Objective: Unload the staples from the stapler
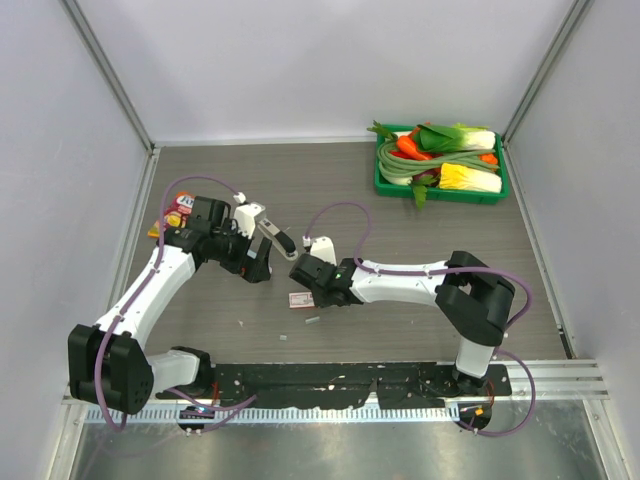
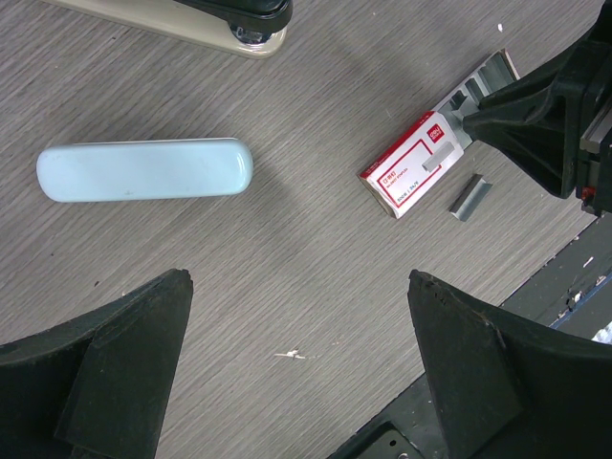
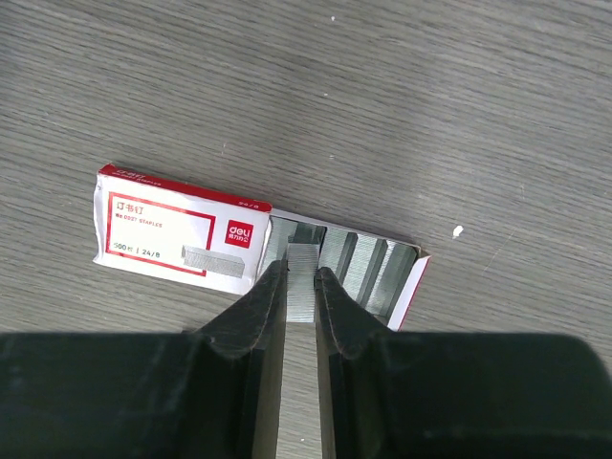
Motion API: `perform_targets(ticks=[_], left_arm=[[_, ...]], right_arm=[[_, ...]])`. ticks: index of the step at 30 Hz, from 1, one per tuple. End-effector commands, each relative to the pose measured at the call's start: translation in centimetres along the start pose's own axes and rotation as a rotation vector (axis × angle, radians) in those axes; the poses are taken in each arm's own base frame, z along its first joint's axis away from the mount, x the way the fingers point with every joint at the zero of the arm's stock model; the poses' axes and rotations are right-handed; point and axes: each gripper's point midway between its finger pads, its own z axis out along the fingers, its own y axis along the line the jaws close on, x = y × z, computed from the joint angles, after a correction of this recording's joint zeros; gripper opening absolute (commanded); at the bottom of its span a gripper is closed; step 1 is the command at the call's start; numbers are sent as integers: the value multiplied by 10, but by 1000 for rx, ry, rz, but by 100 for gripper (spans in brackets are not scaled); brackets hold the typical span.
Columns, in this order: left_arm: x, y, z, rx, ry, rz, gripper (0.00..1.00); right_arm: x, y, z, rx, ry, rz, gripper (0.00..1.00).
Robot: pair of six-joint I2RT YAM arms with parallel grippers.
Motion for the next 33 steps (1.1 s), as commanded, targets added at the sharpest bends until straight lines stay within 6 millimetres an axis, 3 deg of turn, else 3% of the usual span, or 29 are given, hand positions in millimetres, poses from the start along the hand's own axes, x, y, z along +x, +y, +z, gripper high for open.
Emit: perform_targets(ticks=[1,33], left_arm=[[-6,-5,-6,16,-34,9,99],[-6,-5,-6,18,-29,7,99]], right_arm=[[-13,0,-9,-8,-54,46,16],[-18,-6,-22,-47,-119,102,16]])
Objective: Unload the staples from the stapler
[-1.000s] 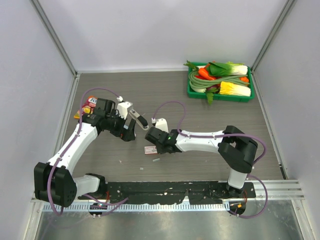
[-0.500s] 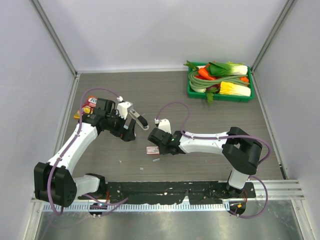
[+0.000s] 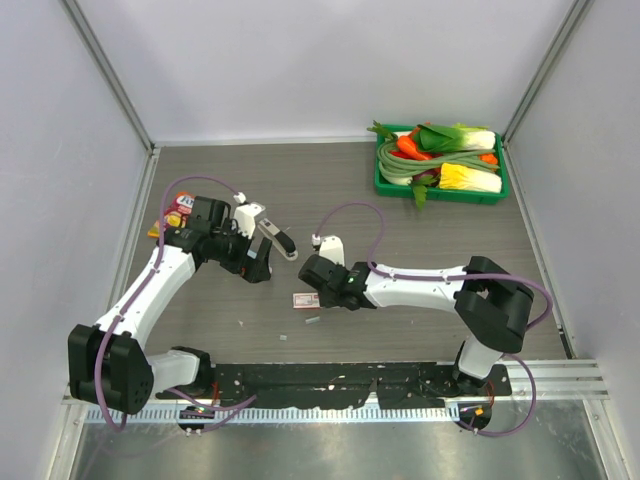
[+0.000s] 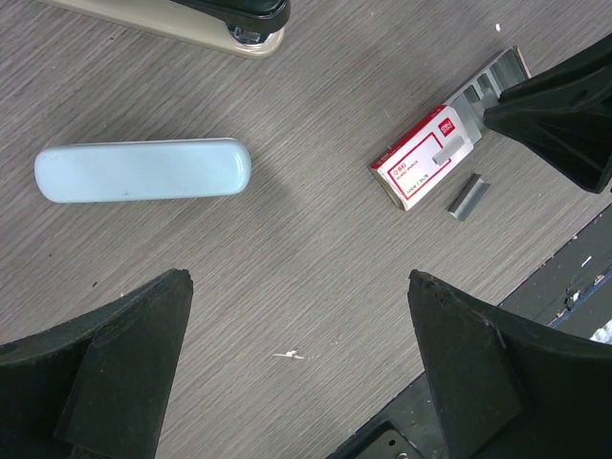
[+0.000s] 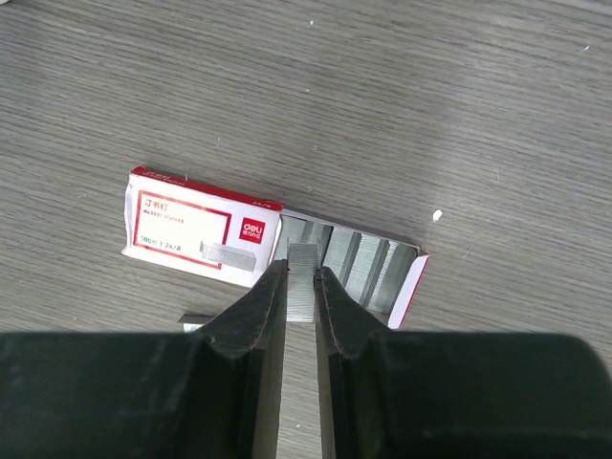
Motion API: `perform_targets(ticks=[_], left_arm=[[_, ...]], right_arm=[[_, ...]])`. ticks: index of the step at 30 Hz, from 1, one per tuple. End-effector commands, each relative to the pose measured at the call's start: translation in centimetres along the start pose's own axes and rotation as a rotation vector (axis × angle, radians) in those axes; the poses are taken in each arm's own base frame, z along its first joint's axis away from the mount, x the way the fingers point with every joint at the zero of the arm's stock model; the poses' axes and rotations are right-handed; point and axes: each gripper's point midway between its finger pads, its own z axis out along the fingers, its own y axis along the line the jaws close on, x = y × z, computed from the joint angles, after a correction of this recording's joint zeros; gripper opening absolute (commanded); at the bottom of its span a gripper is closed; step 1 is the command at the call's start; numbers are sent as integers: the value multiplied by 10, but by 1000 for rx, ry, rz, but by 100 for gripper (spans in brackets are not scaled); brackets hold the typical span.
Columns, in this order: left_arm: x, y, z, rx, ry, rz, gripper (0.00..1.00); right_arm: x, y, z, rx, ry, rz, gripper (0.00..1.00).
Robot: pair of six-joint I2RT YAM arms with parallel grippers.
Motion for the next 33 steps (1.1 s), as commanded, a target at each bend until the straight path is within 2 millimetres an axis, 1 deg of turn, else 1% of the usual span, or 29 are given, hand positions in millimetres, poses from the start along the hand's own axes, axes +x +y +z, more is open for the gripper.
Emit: perform_targets(ticks=[1,7,10,27,33], left_arm=[[-6,-5,-5,15,-28,8,99],[-6,-5,-5,17,-29,8,99],[-6,-4,-6,14,-30,8,99],[-6,-5,-7,13,-34,11,99],[-6,-5,-7,14,-36,12,99]], right_arm=[[-14,1,-8,-10,-58,52,16],[-8,0,-5,-3,-45,54,15],[-11,1,-4,-2,-49,48,16],[-10,1,3,25,-33,26,16],[-13,1,4,34,-42,27,16]])
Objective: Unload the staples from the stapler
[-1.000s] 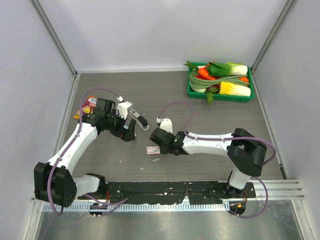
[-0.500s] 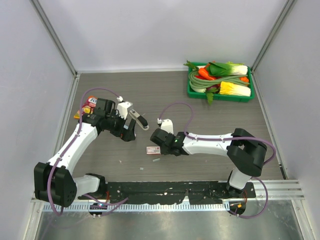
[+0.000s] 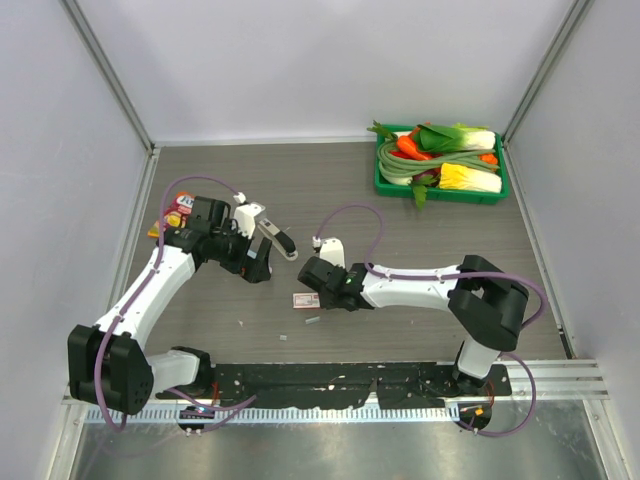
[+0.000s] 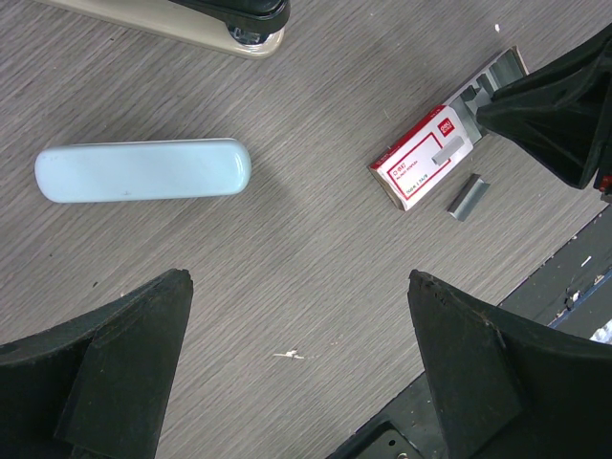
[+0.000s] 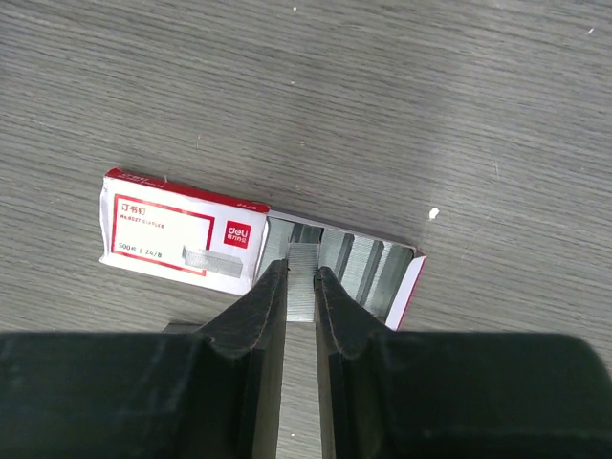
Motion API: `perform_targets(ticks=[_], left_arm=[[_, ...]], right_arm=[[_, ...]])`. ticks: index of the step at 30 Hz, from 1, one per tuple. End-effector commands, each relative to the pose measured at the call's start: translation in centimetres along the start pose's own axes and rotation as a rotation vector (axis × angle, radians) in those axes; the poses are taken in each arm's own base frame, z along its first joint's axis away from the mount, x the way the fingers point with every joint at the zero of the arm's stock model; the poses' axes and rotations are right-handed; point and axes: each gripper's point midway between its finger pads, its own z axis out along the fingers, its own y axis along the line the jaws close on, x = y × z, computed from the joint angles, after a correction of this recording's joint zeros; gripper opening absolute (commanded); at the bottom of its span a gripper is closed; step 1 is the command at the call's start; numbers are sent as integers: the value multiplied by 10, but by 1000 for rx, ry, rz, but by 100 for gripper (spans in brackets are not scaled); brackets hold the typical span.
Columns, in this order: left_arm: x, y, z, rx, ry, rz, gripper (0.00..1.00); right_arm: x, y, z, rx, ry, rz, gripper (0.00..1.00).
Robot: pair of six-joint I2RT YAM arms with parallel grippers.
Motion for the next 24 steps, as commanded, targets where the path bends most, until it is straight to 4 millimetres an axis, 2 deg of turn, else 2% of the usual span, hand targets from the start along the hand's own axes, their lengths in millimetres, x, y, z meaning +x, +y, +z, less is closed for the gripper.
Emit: perform_targets(ticks=[1,24], left_arm=[[-6,-5,-6,15,-33,12,99],[-6,-6,-7,18,-37,15,99]], right_arm=[[-20,5,-4,10,-56,18,15],[-18,4,4,32,-49,2,16]])
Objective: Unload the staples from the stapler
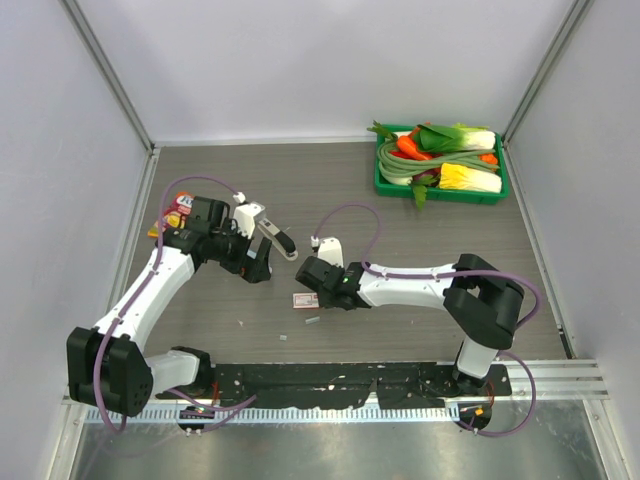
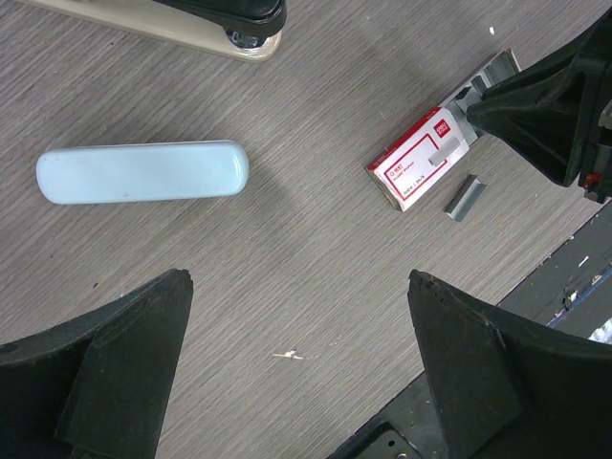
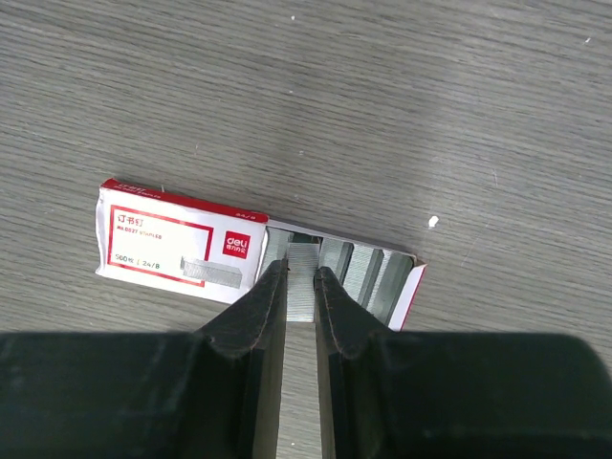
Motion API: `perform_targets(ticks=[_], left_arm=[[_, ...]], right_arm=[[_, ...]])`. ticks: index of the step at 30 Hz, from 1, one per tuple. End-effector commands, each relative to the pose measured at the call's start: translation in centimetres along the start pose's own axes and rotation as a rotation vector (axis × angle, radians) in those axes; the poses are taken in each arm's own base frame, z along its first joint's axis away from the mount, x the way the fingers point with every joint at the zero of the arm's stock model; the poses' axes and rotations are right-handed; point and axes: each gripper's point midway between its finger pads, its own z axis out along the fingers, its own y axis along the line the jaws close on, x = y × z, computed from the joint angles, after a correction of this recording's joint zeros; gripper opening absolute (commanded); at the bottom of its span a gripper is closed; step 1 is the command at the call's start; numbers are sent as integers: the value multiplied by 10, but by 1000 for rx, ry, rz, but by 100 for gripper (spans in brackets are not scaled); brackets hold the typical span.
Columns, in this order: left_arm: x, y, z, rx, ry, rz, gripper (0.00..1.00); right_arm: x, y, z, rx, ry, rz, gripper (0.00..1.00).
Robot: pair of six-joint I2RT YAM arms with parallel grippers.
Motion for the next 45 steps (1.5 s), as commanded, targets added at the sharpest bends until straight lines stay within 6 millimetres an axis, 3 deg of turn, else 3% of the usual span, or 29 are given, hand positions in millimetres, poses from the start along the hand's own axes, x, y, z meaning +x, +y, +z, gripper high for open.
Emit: perform_targets(ticks=[1,21,28,34,40,45], left_arm=[[-5,-5,-5,17,-30,12,99],[-4,-5,-5,18,-25,9,99],[-4,-5,-6,19,-24,9,99],[-4,-5,-5,21,-21,7,99],[-4,-6,-5,24,-22,7,99],[-4,-6,-5,25,-20,5,99]], right_arm=[[-16,3,0,14,-46,9,16],[-13,-4,0,28,-51,17,16],[-12,1,1,9,-40,3,31],[-17,0,-4,1,-60,7,35],[-21,-6,-15,-11,-97,41,31],[-18,-13,-18,-4,-103,59,18]])
